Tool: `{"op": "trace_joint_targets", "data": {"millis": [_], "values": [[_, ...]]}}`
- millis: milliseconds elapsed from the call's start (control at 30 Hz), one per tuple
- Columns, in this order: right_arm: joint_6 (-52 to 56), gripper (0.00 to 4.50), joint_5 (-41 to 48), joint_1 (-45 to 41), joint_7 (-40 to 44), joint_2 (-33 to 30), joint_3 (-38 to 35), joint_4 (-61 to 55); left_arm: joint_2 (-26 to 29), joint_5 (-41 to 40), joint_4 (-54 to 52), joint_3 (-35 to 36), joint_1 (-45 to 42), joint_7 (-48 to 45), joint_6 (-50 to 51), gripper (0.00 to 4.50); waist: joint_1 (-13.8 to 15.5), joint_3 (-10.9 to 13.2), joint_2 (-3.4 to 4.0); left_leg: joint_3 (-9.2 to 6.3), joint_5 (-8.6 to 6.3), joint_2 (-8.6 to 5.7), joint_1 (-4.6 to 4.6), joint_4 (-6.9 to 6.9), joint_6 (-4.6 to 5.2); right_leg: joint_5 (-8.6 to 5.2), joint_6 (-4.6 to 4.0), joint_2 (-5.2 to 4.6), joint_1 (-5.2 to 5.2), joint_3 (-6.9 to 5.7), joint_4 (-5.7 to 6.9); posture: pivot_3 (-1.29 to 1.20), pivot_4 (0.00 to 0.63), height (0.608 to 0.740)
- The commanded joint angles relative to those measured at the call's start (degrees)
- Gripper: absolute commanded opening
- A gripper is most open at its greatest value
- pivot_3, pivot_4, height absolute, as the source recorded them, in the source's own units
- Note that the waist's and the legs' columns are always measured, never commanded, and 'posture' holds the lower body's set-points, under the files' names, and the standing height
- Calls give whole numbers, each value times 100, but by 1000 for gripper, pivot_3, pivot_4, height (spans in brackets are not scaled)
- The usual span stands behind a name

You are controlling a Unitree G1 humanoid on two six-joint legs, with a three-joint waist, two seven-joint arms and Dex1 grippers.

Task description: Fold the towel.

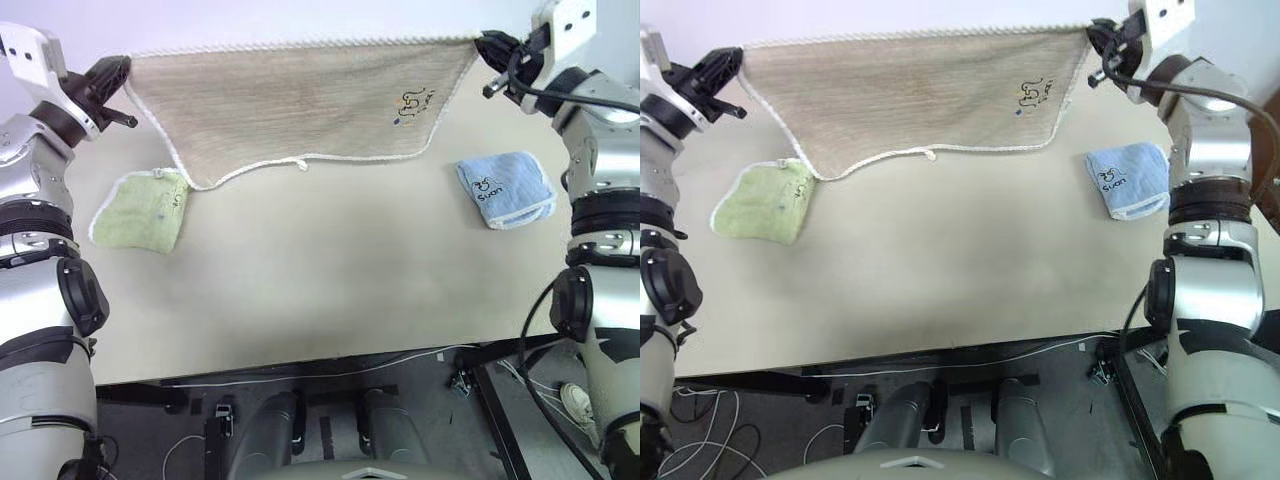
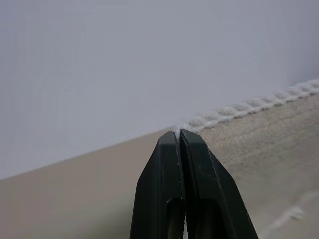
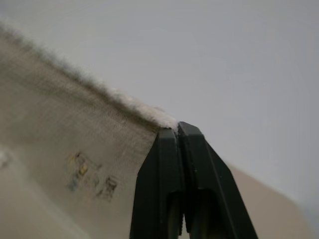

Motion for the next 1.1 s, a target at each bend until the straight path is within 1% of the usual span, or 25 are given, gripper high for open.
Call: {"op": "trace_joint_targets", "data": {"millis": [33, 100, 200, 267, 333, 467, 533, 667, 733, 800, 900, 1100], "values": [[519, 0, 203, 731, 479, -438, -126, -920, 260, -244, -164, 302, 222, -624, 162, 42, -7, 0, 0, 2, -2, 0, 0, 7, 4, 0, 0, -1, 1, 1, 1, 0, 150, 740], [873, 0, 268, 1201, 683, -662, -155, -1329, 299, -292, -359, 312, 480, -1024, 322, 42, -8, 1, 1, 3, -5, -2, 0, 13, 9, 0, 1, -1, 4, 1, 3, 0, 150, 740], [1495, 0, 518, 2076, 1424, -1174, -118, -2176, 389, -425, -915, 278, 966, -1624, 824, 42, -6, 1, 1, 4, -6, -3, 0, 17, 12, 0, 1, -9, 2, 4, 3, 0, 150, 740], [1710, 0, 599, 2571, 1776, -1484, -106, -2507, 461, -518, -1316, 262, 1245, -1932, 1258, 42, -1, 0, 0, 3, -6, -2, 2, 19, 13, 0, 1, -11, 0, 3, 3, 0, 150, 740], [1650, 0, 515, 3044, 1907, -1749, -122, -2671, 527, -638, -1937, 253, 1607, -2120, 1706, 42, -5, 0, 0, 1, -6, 2, 4, 26, 12, 0, 1, -9, 4, 2, 7, 0, 150, 740], [2113, 0, 927, 3692, 2023, -1967, -535, -3372, 837, -960, -3406, 250, 2652, -2528, 2785, 42, -60, -1, 2, 3, -7, 2, 16, 33, 11, 0, 2, -18, 10, 19, 21, 0, 150, 740], [2179, 0, 1013, 3874, 2046, -2030, -636, -3558, 923, -1104, -3848, 295, 2965, -2553, 3114, 42, -45, -1, 6, 3, -7, 2, 19, 30, 9, 0, 2, -20, 6, 23, 27, 0, 150, 740], [2262, 0, 1266, 4576, 2274, -2264, -1117, -4182, 1354, -1540, -5187, 511, 4149, -2736, 4071, 42, -14, -2, 5, 2, -13, 6, 18, 25, -9, -2, -1, -24, 4, 21, 26, 0, 150, 740], [2301, 0, 1365, 4766, 2314, -2339, -1325, -4335, 1521, -1478, -5586, 600, 4708, -2762, 3993, 42, -12, -2, 6, 2, -14, 6, 18, 22, -9, -11, -17, -26, 6, 22, 21, 0, 150, 740], [2177, 0, 1344, 5044, 2465, -2482, -1584, -4404, 1710, -1324, -6125, 768, 5561, -2818, 3874, 42, -11, -4, 10, 2, -14, 5, 19, 21, -10, -14, -24, -29, 8, 23, 13, 0, 150, 740], [2278, 0, 1449, 5341, 2624, -2617, -1860, -4569, 1824, -1409, -6706, 1171, 6468, -2806, 4014, 42, -10, -6, 13, 3, -15, 5, 21, 7, -10, -16, -28, -31, 11, 23, -1, 0, 150, 740], [2623, 0, 1537, 6106, 3001, -2926, -2115, -5088, 1821, -1429, -7162, 1804, 7687, -2783, 4158, 42, 4, -8, 16, 3, -16, 7, 19, 0, -10, -21, -35, -34, 7, 20, -4, 0, 150, 740]]}}
